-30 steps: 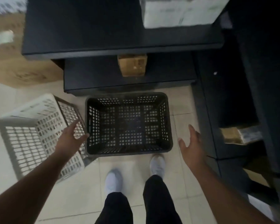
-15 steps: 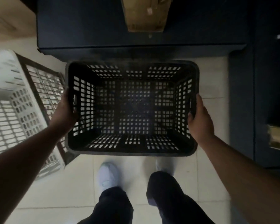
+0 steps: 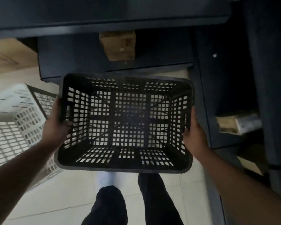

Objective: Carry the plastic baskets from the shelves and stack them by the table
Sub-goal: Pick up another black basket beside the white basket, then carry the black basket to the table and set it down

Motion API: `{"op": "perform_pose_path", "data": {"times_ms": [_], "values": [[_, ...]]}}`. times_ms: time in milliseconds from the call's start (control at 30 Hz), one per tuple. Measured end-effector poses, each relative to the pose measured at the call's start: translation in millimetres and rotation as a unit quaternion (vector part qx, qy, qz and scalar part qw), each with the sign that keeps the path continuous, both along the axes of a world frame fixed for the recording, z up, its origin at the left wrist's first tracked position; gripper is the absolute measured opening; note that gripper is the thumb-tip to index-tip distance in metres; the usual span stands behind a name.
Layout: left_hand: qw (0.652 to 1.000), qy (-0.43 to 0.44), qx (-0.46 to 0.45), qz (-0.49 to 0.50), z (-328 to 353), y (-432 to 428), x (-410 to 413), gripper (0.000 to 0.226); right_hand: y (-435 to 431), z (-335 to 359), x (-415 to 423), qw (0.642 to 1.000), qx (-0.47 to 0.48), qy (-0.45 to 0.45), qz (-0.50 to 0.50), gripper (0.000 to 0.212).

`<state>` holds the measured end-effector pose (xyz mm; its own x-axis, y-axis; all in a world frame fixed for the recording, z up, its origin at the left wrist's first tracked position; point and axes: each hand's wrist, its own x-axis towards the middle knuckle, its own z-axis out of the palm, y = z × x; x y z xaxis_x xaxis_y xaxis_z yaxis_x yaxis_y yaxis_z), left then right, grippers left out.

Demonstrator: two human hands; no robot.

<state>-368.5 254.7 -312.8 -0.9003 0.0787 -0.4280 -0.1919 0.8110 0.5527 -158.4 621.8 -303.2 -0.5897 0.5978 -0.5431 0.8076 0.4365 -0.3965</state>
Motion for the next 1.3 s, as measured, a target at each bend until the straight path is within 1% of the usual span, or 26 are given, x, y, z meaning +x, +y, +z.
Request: {"op": "perform_pose_path", "data": {"times_ms": [33,67,167,267,333,467,567,667,733,833,967,1033,1133,1200,1233,1300], "values": [[1.0,-0.007,0.001,-0.01,20,7,3,0.099,5,17,9,1.0,-0.008,0.006,-0.021,0.096],[0.999,-0.02,0.006,-0.027,53,16,4,0.098,6,47,28,0.999,0.003,-0.001,-0.043,0.096],[0.995,0.0,-0.015,-0.098,140,28,6,0.091,-5,146,80,0.994,0.013,0.007,-0.106,0.092],[0.982,0.02,-0.013,-0.188,224,40,8,0.095,-32,235,134,0.987,0.046,0.053,-0.144,0.092],[0.97,0.045,0.011,-0.237,270,45,11,0.098,-56,282,179,0.978,0.078,0.071,-0.182,0.091],[0.941,0.116,0.022,-0.316,366,76,53,0.094,-111,359,271,0.953,0.135,0.074,-0.259,0.09],[0.918,0.122,0.055,-0.374,424,101,111,0.089,-153,397,345,0.93,0.169,0.075,-0.316,0.089],[0.89,0.12,0.066,-0.435,459,123,172,0.092,-202,426,420,0.901,0.176,0.05,-0.393,0.083],[0.866,0.108,0.088,-0.48,475,131,224,0.095,-241,442,471,0.877,0.183,0.04,-0.443,0.081],[0.825,0.101,0.1,-0.547,493,135,310,0.092,-305,457,551,0.838,0.182,0.028,-0.514,0.081],[0.749,0.103,0.132,-0.641,511,121,451,0.072,-406,466,666,0.767,0.197,0.016,-0.611,0.081],[0.71,0.102,0.146,-0.681,515,109,524,0.067,-459,469,723,0.732,0.198,0.015,-0.652,0.08],[0.659,0.091,0.166,-0.728,513,92,634,0.068,-536,478,800,0.683,0.21,0.01,-0.7,0.078],[0.626,0.067,0.17,-0.758,509,80,710,0.074,-587,488,845,0.644,0.219,-0.002,-0.733,0.077],[0.609,0.054,0.175,-0.772,509,71,748,0.078,-612,493,864,0.622,0.22,-0.009,-0.752,0.077],[0.57,0.032,0.189,-0.799,512,54,823,0.083,-661,503,898,0.566,0.225,-0.008,-0.793,0.078]]}}
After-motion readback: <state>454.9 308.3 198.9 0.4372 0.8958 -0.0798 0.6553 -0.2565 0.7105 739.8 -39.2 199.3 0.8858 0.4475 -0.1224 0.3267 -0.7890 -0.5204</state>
